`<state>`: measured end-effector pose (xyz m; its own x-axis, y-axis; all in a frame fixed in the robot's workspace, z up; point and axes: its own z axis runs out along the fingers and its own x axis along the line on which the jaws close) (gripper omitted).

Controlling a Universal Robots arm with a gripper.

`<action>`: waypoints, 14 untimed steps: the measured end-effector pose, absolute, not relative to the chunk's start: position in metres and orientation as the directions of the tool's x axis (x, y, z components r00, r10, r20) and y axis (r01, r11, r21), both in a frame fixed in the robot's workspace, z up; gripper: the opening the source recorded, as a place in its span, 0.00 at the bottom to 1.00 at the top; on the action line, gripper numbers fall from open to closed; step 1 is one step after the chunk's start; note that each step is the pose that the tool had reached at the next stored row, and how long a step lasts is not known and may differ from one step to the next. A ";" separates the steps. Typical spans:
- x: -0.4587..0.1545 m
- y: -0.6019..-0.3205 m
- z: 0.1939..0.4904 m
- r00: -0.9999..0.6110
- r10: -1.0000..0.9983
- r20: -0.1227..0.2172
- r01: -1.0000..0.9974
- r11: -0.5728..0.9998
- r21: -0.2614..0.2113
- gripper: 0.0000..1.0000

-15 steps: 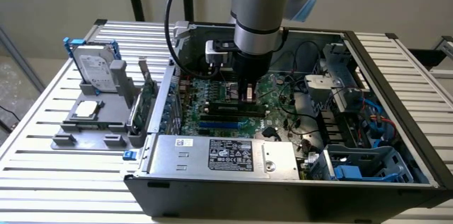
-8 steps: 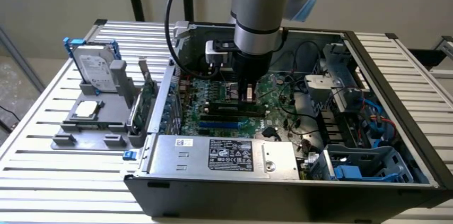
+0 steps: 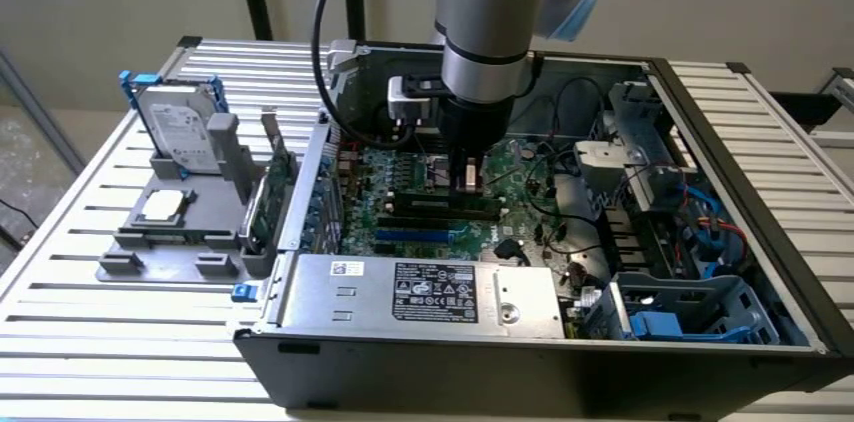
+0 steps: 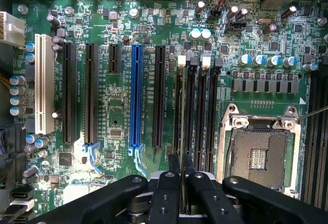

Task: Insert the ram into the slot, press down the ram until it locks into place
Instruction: 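Insert the ram into the slot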

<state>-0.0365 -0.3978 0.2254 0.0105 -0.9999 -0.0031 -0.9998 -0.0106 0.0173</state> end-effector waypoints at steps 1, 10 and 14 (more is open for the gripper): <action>-0.036 -0.398 0.225 0.011 -1.000 -0.003 -1.000 -0.011 0.017 0.13; -0.036 -0.398 0.225 0.011 -1.000 -0.003 -1.000 -0.011 0.017 0.13; -0.036 -0.398 0.224 0.011 -1.000 -0.003 -1.000 -0.011 0.017 0.13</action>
<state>-0.0365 -0.3979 0.2245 0.0106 -0.9999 -0.0029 -0.9998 -0.0107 0.0173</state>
